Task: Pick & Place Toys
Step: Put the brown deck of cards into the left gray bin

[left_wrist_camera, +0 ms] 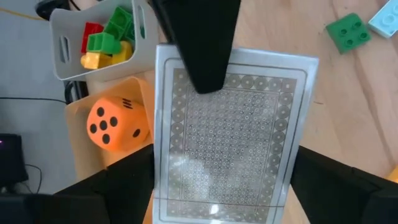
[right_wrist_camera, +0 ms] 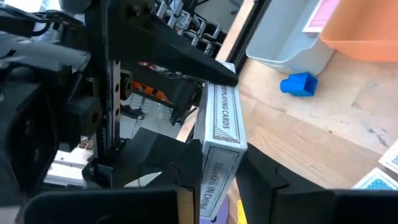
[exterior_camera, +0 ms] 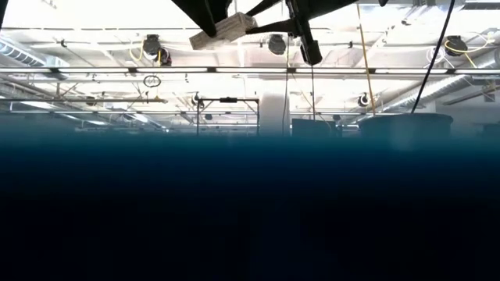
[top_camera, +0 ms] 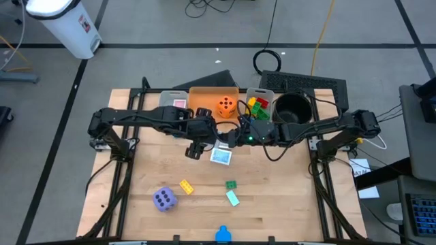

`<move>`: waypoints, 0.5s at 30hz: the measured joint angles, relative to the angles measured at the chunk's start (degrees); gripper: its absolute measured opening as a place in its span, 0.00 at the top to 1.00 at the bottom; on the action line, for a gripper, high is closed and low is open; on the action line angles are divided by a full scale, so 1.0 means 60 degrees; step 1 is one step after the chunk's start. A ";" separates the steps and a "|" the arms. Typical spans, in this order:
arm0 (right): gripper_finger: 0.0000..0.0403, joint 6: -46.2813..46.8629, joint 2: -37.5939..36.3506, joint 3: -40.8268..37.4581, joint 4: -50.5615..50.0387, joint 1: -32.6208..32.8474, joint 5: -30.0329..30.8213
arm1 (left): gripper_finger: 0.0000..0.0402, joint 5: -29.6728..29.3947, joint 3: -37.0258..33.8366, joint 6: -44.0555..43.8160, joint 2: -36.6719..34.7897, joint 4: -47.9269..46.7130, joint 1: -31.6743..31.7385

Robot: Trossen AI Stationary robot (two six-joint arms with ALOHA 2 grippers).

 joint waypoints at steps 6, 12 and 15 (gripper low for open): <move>0.87 -0.0145 0.0029 -0.0026 -0.0115 -0.0155 -0.0381 | 0.10 -0.0014 0.0018 -0.0168 -0.0820 0.0035 -0.0003; 0.87 -0.0239 -0.0020 -0.0027 0.0053 -0.0383 -0.0815 | 0.09 -0.0026 0.0011 -0.0991 -0.1841 0.0009 -0.0025; 0.87 -0.0517 -0.0116 -0.0027 0.0504 -0.0451 -0.1042 | 0.09 0.0114 0.0011 -0.1932 -0.2421 0.0071 0.0019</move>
